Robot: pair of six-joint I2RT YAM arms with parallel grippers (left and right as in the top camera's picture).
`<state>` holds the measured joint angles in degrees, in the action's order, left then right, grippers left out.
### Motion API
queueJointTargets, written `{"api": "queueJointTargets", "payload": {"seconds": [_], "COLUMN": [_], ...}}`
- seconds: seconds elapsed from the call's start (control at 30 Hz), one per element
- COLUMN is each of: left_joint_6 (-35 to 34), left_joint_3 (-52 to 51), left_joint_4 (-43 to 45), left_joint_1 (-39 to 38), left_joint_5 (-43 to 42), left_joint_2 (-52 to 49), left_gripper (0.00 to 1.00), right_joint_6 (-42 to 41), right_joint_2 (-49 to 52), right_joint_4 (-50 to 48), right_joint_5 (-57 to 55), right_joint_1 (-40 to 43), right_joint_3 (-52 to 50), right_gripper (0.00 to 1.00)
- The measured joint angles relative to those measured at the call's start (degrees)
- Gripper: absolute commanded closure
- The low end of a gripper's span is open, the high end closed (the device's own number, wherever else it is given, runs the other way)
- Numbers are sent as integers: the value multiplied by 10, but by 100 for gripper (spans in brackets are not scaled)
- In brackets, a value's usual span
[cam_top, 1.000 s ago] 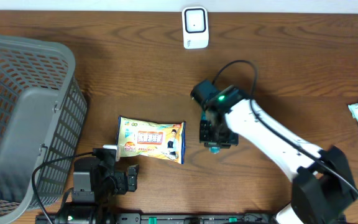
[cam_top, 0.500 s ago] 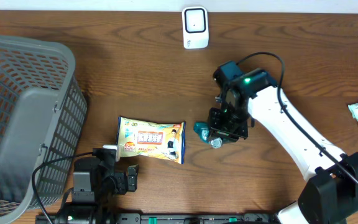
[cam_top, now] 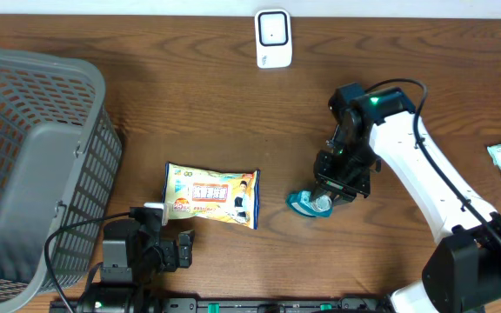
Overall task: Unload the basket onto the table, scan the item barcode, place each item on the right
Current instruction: 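Set the Listerine bottle down on its side and open the gripper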
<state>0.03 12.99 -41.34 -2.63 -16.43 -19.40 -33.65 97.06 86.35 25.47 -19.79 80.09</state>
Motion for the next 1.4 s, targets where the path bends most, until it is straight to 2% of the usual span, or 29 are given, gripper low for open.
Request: {"api": "queueJointTargets", "payload": {"seconds": [0.23,0.37,0.57,0.77,1.0,1.13,1.3,1.4], "left_joint_6": [0,0,0,0,0,0,0,0], "left_joint_3": [0,0,0,0,0,0,0,0], "left_joint_4": [0,0,0,0,0,0,0,0], "left_joint_1": [0,0,0,0,0,0,0,0], "left_joint_5": [0,0,0,0,0,0,0,0], "left_joint_2": [0,0,0,0,0,0,0,0], "left_gripper": [1,1,1,1,1,1,1,1], "right_joint_6": [5,6,10,15,17,17,23,23], "right_joint_2": [0,0,0,0,0,0,0,0], "right_joint_4": [-1,2,35,53,48,38,31,29], "right_joint_5": [-4,-4,-28,-54,-91,-99,-110,-130], "right_joint_1": [5,4,10,43,47,46,42,41], "right_joint_3": [1,1,1,15,16,17,20,20], "right_gripper": [82,85,86,75,72,57,46,44]}}
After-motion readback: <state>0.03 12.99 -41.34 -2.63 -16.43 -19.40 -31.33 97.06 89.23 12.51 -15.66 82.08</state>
